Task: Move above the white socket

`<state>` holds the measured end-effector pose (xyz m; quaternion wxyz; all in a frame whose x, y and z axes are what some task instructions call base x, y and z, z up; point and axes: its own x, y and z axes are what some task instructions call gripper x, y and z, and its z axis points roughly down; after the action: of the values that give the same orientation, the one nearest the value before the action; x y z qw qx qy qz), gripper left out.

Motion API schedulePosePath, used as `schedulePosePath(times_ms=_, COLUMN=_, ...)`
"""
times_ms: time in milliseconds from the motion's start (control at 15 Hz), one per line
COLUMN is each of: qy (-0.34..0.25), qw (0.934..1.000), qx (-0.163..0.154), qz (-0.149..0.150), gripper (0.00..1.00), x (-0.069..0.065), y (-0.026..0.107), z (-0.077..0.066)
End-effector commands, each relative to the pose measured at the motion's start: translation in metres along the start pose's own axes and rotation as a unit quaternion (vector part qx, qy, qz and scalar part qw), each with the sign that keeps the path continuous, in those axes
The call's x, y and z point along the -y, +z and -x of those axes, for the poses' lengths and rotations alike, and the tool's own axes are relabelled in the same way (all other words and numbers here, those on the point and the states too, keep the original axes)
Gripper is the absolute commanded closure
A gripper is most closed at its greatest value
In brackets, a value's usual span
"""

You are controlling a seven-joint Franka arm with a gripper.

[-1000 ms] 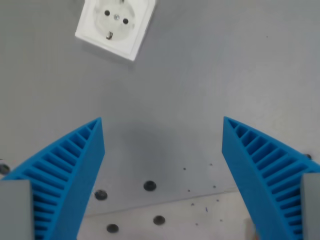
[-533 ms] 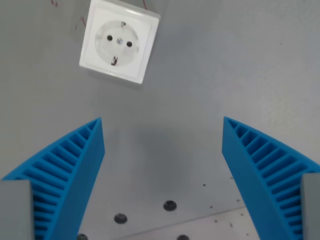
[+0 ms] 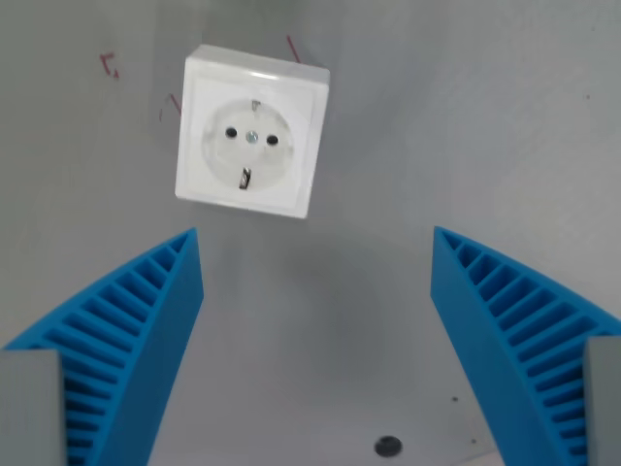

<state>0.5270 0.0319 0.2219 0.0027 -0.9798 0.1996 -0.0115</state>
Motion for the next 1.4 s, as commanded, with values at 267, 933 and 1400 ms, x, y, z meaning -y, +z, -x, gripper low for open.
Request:
schedulePosePath(times_ms=267, qy=0.1, qw=0.9949, qx=-0.001, qz=0.013, gripper=0.0, x=0.014, y=0.015, z=-0.011)
schedulePosePath(times_ms=933, qy=0.117, qw=0.9929, qx=-0.002, qz=0.019, gripper=0.0, x=0.025, y=0.036, z=-0.021)
schedulePosePath(times_ms=1400, qy=0.11, qw=0.9937, qx=-0.006, qz=0.019, gripper=0.0, x=0.029, y=0.043, z=-0.023)
